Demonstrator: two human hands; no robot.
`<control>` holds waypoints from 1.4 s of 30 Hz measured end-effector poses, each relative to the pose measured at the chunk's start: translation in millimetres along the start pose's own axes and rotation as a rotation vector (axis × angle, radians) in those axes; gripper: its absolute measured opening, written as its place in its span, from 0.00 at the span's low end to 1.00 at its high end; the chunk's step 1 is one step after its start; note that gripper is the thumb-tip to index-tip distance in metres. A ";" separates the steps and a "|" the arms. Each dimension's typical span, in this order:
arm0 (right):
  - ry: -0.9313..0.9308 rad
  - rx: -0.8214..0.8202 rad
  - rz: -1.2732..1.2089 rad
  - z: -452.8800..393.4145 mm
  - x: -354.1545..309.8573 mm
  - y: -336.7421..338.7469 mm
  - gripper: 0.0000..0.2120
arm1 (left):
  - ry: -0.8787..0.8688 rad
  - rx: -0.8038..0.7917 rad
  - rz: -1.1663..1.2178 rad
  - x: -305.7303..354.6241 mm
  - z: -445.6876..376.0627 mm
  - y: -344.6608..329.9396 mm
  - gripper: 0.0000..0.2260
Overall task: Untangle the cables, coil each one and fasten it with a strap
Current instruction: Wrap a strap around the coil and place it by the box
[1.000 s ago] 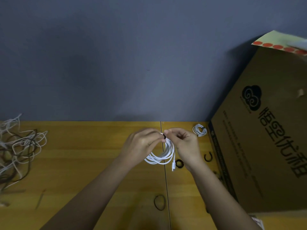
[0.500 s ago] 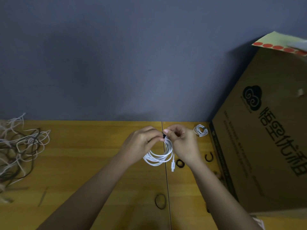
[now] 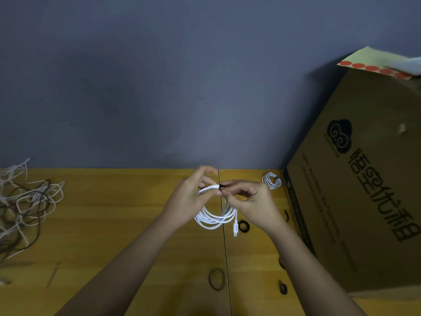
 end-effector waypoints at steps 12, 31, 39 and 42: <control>0.071 0.174 -0.083 4.9 14.1 27.6 0.07 | 0.175 -0.032 0.382 2.7 -22.1 -35.5 0.09; -0.574 0.587 -0.231 -23.7 208.1 106.5 0.14 | 0.299 -0.231 -0.381 -96.1 -93.8 -155.3 0.16; -0.681 0.594 0.074 -103.7 310.8 168.3 0.24 | 0.538 -0.298 -0.600 -156.2 -77.0 -149.2 0.14; -0.690 0.398 0.265 -117.1 317.0 166.5 0.27 | 0.553 -0.295 -0.633 -161.3 -75.0 -144.0 0.14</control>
Point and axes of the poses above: each hand's wrist, its own z-axis away from the middle knuckle, its own y-axis out of the back of the hand, x = y × z, the point moved 6 cm from there along -z, towards the middle knuckle, and after that the axes turned 14 degrees about -z, right-handed, at the moved point
